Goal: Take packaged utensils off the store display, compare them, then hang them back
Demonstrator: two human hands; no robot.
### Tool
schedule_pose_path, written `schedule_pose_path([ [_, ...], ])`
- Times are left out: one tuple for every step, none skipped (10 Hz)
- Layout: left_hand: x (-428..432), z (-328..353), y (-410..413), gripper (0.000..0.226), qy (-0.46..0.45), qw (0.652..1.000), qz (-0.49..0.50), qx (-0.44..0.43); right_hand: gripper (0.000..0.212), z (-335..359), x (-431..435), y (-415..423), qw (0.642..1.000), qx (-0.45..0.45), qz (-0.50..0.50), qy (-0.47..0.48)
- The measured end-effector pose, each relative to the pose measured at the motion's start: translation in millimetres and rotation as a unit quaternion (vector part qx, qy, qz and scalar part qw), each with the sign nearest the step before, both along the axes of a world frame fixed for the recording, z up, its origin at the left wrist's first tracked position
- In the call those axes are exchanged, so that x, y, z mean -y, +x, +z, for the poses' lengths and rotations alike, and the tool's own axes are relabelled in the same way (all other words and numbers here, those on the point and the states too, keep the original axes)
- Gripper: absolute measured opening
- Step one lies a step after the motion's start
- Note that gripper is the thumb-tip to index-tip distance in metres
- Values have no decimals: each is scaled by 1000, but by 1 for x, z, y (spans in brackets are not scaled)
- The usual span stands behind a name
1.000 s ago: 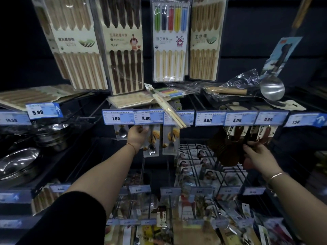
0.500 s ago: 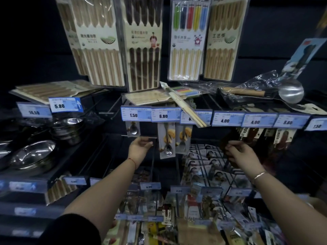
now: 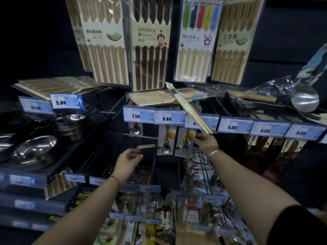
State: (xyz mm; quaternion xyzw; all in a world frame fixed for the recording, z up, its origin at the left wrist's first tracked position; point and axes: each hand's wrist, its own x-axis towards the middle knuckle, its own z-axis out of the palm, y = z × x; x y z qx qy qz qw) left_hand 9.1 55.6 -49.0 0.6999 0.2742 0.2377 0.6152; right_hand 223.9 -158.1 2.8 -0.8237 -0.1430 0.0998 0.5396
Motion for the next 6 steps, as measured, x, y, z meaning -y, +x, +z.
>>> schedule_pose_path([
  [2, -4, -5, 11, -3, 1000, 9, -4, 12, -1, -4, 6, 1000, -11, -18, 1],
  [6, -8, -7, 11, -8, 1000, 12, -8, 14, -2, -6, 10, 999, -7, -26, 18],
  [11, -7, -4, 11, -9, 1000, 3, -11, 14, -2, -6, 11, 999, -11, -30, 26],
  [15, -6, 0, 10, -10, 1000, -7, -14, 12, -5, -4, 16, 998, -2, -31, 47],
  [17, -6, 1, 10, -8, 1000, -25, -17, 16, -2, 2, 12, 998, 3, -30, 56],
  [15, -1, 7, 11, -7, 999, -31, -16, 9, -1, 3, 8, 999, 19, -17, 29],
])
